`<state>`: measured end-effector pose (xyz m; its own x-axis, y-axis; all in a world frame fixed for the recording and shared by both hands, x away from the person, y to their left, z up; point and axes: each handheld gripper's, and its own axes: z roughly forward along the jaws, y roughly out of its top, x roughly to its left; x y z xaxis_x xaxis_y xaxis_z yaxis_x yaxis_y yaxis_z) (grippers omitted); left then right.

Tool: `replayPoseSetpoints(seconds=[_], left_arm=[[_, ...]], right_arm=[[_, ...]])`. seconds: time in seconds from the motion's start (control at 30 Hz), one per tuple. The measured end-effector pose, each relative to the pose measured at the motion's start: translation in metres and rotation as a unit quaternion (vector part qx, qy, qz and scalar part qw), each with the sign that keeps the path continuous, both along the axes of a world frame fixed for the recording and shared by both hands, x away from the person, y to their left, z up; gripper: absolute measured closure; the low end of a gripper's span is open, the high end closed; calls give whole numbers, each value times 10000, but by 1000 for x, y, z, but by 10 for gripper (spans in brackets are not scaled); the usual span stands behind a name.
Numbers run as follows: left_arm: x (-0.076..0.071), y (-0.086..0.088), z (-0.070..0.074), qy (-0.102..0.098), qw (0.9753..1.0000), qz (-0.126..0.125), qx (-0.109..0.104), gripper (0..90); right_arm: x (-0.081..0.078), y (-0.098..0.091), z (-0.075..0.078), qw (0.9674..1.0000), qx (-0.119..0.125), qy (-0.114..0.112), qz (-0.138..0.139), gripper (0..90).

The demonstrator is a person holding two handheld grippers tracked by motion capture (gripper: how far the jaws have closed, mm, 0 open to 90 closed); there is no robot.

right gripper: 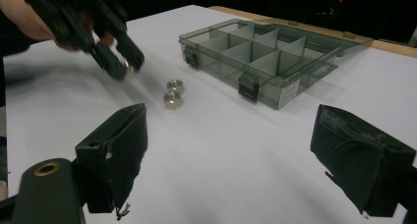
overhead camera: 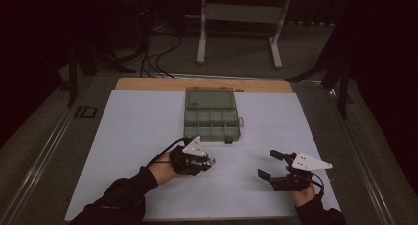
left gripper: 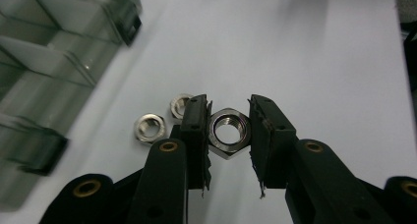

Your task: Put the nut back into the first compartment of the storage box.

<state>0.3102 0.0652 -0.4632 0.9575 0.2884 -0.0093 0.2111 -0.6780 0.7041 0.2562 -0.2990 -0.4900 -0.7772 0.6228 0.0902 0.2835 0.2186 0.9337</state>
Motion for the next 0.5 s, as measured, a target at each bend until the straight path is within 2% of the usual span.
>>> replayPoseSetpoints(seconds=[0.17, 0.2, 0.27, 0.47, 0.5], left_arm=[[2, 7, 29, -233, 9996, 125, -93, 699], [3, 8, 34, -238, 9993, 198, -188, 699], [6, 11, 44, -352, 9990, 230, -149, 699], [17, 17, 67, -465, 9971, 512, -308, 699], [19, 17, 71, -527, 9966, 558, -283, 699]], right_arm=[[0, 1, 0, 10000, -7, 2, 13, 141], [1, 1, -1, 10000, -5, 2, 15, 141], [0, 1, 0, 10000, 0, 5, 5, 141], [1, 1, 0, 10000, 0, -20, 26, 141], [1, 1, 0, 10000, 0, -20, 28, 141]])
